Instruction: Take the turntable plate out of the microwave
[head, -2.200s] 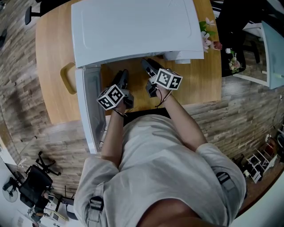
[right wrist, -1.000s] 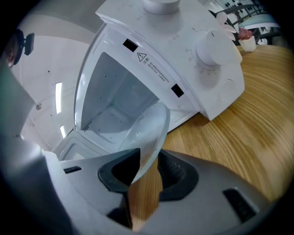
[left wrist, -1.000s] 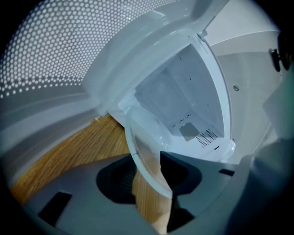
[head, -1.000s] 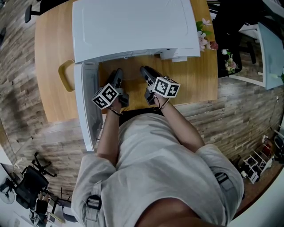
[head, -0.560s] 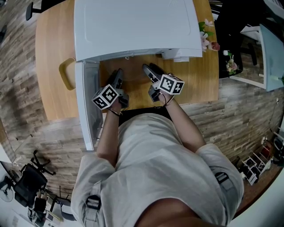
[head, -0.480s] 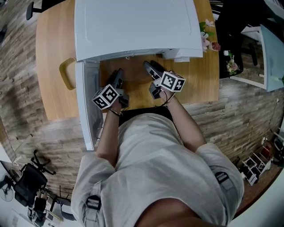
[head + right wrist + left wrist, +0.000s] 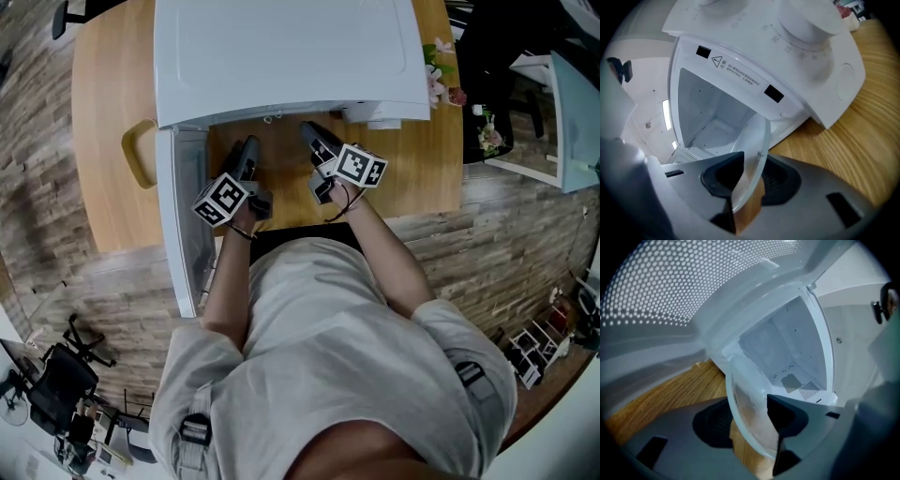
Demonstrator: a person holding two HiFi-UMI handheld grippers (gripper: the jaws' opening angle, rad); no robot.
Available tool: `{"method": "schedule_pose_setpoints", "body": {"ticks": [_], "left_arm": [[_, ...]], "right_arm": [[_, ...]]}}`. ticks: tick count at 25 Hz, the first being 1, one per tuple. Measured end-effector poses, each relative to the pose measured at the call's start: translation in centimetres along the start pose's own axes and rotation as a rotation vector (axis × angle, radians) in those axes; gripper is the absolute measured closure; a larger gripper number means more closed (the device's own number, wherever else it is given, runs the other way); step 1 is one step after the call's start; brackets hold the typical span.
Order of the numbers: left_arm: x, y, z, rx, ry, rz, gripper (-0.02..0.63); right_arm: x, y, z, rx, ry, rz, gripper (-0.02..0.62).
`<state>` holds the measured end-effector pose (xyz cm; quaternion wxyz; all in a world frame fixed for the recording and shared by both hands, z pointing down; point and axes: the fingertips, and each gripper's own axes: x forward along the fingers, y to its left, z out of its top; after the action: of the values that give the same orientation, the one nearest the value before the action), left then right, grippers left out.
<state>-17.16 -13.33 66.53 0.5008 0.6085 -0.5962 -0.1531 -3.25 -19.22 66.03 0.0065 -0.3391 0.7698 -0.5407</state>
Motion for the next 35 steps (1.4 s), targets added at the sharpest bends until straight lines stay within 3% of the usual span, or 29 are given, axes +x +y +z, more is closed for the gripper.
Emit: {"method": "schedule_pose_setpoints", "body": {"ticks": [8,11,14,20,23,26,35], "left_arm": [[1.7,-0.1,1.6,-0.06,-0.038,-0.024,0.39],[2.0,0.0,1.4,-0.077,-0.032,-0.031,0.443],[1.9,-0.2,1.2,-0.091,-0.039,-0.048,0.456],[1.0,-0.2,0.5,-0.129,-0.029,-0.067,0.486],[0.7,-0.2,0.0,-0.179,-0.036,-0.08,0.5],[0.7,-0.2,0.0,-0.187,-0.04,-0.077,0.502],[0.7,-0.2,-0.2,-0.182,-0.033,-0.061,0.492]], "right_arm": [[-1.3,0.9,-2.3,0.067,-0.012,-0.011,0.497],[-1.7,1.2,-2.9,0.082,-0.016,-0.01,0.5],[-2.2,1.4,-3.4,0.092,-0.016,-0.009,0.502],[-2.9,0.7,-4.4,0.007,0.059,-0.01,0.469],[-3.0,-0.3,-3.6,-0.06,0.056,-0.019,0.451],[-2.3,-0.8,-1.8,-0.064,0.033,-0.009,0.406],[0.0,-1.7,0.5,-0.043,0.031,0.021,0.416]]}}
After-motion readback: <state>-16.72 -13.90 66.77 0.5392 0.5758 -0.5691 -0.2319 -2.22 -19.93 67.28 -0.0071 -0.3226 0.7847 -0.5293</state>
